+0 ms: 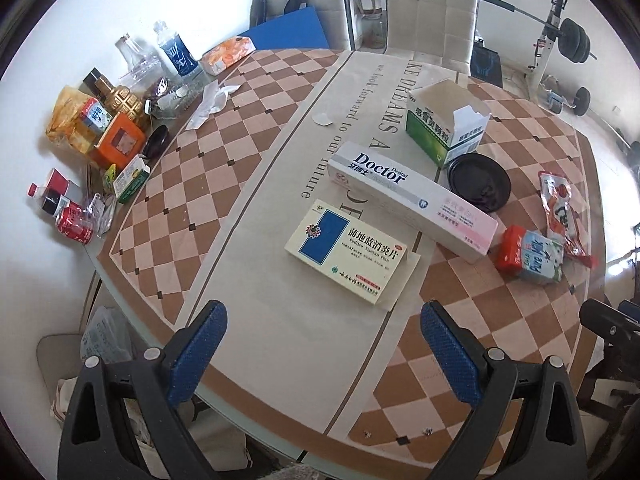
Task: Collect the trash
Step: 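Move both tools back over the table, then grasp the blue-and-white medicine box with the left gripper while the right grasps the milk carton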
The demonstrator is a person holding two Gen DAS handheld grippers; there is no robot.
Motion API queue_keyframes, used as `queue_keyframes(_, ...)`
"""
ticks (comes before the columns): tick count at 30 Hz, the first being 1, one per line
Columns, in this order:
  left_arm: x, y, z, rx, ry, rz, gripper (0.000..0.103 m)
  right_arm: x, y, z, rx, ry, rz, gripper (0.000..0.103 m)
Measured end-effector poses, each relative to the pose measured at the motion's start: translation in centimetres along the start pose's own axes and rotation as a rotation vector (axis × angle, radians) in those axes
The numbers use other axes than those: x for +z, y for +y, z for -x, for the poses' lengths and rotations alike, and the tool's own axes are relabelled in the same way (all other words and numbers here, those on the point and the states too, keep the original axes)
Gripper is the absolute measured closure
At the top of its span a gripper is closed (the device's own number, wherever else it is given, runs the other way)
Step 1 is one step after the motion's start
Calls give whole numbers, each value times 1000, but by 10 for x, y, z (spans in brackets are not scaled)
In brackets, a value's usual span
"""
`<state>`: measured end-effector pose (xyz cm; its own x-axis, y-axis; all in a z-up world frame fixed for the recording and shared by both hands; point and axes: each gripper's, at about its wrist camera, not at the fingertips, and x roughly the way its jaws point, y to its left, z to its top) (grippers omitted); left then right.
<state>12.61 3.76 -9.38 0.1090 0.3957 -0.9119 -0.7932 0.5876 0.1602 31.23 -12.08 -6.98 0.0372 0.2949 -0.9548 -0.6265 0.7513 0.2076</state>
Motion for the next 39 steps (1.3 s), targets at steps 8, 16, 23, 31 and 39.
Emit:
queue_keyframes(8, 39, 21, -82, -65, 225, 214, 4, 73, 15, -61, -85, 90, 147, 0)
queue_keyframes(16, 27, 30, -141, -156, 425, 404, 5, 83, 25, -127, -210, 233, 335, 0)
queue_keyframes(23, 30, 20, -155, -193, 465, 506, 5, 80, 27, -146, -206, 280, 379, 0)
queue_keyframes(31, 28, 10, -167, -144, 464, 467, 15, 78, 28, -164, -248, 302, 442, 2)
queue_keyframes(39, -31, -39, -132, -83, 415, -3, 15, 68, 11, -164, -159, 346, 328, 31)
